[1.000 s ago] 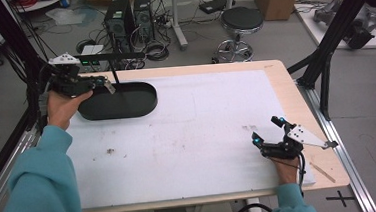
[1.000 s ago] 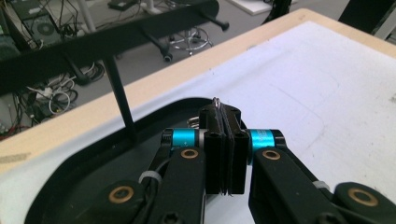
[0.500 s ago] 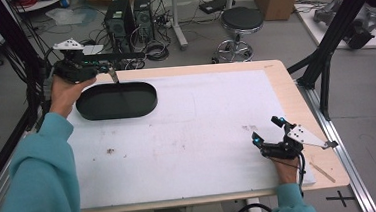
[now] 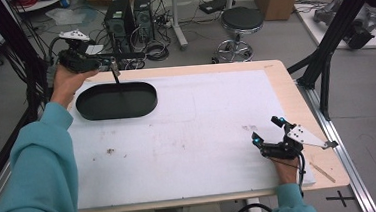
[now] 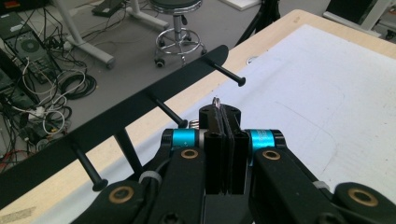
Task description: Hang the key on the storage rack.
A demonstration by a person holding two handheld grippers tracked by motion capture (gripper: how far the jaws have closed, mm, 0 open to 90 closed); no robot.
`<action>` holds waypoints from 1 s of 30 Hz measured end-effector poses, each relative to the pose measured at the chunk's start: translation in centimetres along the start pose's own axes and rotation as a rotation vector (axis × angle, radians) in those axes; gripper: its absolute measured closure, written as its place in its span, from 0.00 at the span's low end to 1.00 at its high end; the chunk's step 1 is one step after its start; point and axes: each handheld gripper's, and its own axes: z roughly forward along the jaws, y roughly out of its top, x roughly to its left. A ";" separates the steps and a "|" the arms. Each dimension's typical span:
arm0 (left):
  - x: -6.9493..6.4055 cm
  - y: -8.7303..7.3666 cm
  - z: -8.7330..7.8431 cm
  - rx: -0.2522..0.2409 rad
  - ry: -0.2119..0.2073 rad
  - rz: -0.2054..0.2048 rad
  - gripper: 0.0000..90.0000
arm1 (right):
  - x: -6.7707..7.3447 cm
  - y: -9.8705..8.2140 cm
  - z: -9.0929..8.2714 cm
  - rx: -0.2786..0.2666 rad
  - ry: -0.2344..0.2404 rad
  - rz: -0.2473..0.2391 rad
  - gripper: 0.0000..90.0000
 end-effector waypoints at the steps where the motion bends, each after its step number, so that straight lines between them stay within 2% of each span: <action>1: 0.0 0.0 0.1 0.000 -0.002 -0.004 0.98 | 0.0 0.0 0.0 0.002 0.000 0.000 0.01; 5: 0.3 -0.1 0.7 0.027 -0.014 -0.017 0.98 | 0.0 0.0 0.0 0.001 -0.001 -0.003 0.01; 10: 0.4 -0.4 1.4 0.059 -0.006 -0.024 0.98 | 0.0 0.0 0.0 0.002 -0.001 0.000 0.01; 14: 0.4 -0.5 2.0 0.077 -0.003 -0.015 0.98 | 0.0 0.0 0.0 0.000 -0.001 0.001 0.01; 30: 0.5 -0.7 2.6 0.095 0.022 -0.037 0.98 | 0.0 0.0 0.0 0.001 0.004 0.006 0.01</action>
